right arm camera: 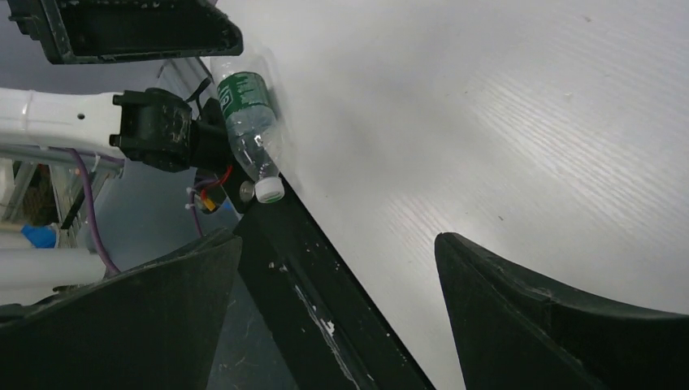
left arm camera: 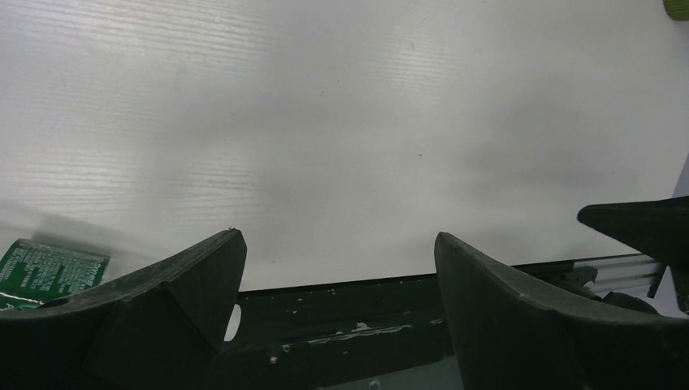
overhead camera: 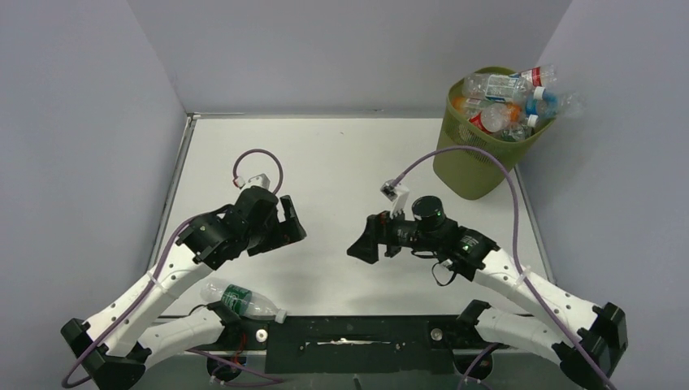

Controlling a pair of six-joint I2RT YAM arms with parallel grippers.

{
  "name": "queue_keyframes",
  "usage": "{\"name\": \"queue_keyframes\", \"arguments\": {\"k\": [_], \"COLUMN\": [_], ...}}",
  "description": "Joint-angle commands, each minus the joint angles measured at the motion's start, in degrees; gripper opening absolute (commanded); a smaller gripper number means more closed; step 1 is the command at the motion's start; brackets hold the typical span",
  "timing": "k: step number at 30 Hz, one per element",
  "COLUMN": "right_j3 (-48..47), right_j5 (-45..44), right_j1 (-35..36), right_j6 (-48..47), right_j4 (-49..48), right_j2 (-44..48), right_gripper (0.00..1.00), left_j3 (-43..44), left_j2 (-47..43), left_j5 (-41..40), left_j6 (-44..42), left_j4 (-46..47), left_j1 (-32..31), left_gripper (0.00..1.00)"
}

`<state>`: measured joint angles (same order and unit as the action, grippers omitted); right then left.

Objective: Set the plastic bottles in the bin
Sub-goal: Pick up the plastic bottle at the center of the board.

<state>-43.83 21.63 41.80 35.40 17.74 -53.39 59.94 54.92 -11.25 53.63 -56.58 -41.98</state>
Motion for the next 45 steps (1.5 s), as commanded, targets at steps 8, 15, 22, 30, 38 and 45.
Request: {"name": "queue_keyframes", "arguments": {"k": [8, 15, 22, 30, 38, 45], "right_j3": [-0.6, -2.6, -7.8, -13.6, -18.6, -22.1], "right_j5": [-7.7, -6.5, -6.3, -7.2, -6.2, -1.1], "right_j1": [17.1, 20.6, 23.6, 28.0, 31.1, 32.0], "right_j6": [-0.6, -3.5, -6.1, -8.5, -11.1, -12.5], "right_j4": [-20.0, -21.9, -19.1, -15.8, -12.9, -14.8], "right_j2": [-14.7, -22.0, -28.6, -35.8, -42.7, -49.1], "right_gripper": [0.93, 0.93, 0.93, 0.92, 0.92, 0.85], "left_j3": [3.3, 3.5, 3.5, 3.1, 2.3, 2.6], "left_j2": [0.7, -0.4, -1.9, -3.4, -4.9, -6.5], "left_j5": [-2.0, -3.3, -4.1, -4.1, -4.2, -5.5], "left_j6": [0.5, -0.3, -1.9, -2.9, -3.0, -2.8], "left_j4": [2.2, 1.7, 1.3, 1.6, 1.8, 1.3], "left_j1": [0.9, 2.2, 4.0, 5.1, 5.6, 6.0], "left_gripper": [0.88, 0.88, 0.88, 0.87, 0.88, 0.88]}}
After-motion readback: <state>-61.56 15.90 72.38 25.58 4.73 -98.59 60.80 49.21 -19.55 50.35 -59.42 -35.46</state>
